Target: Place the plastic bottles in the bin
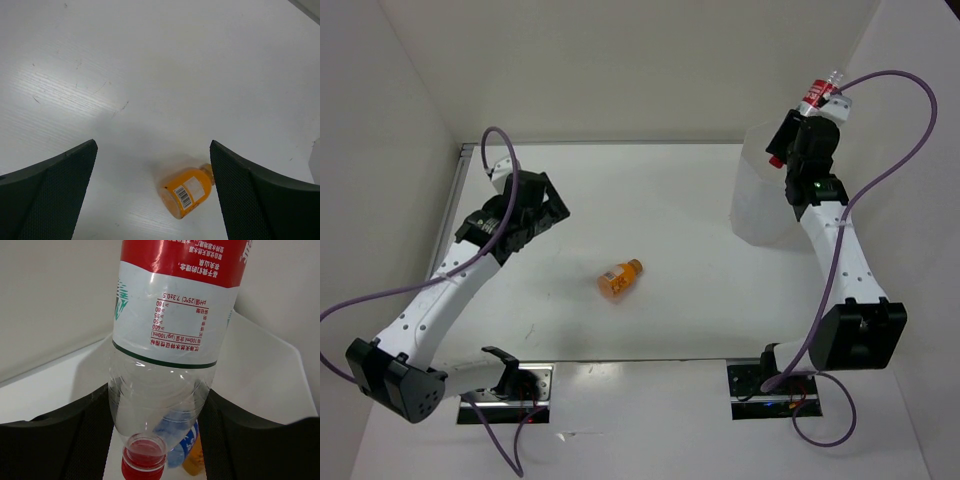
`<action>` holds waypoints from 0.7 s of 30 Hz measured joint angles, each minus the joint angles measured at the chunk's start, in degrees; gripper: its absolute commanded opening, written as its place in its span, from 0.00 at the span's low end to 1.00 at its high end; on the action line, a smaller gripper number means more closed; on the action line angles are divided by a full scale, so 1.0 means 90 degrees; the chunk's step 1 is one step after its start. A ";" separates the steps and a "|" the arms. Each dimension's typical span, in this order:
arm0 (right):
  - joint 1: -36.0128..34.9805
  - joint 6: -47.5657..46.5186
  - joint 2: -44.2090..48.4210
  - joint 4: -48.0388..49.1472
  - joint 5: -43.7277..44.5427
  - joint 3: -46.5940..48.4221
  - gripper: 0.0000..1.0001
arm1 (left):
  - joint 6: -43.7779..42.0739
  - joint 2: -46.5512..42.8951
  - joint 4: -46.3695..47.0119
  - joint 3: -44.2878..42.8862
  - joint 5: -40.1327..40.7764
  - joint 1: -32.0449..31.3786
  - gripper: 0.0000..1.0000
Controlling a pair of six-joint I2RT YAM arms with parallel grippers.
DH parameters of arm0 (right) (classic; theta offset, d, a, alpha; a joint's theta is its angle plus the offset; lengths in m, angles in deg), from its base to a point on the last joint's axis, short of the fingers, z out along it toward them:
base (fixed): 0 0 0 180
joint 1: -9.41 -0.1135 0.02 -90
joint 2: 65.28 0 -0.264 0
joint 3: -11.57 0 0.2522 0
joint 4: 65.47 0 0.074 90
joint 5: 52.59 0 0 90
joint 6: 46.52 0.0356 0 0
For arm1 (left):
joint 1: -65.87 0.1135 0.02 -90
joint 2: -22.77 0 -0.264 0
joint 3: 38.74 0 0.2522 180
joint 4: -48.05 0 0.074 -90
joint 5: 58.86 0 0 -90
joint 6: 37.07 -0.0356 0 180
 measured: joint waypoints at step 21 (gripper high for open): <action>-0.0724 -0.0209 0.0653 -0.0899 -0.1224 0.0750 1.00 | -0.0080 0.0005 0.0017 0.0002 -0.0296 0.0216 1.00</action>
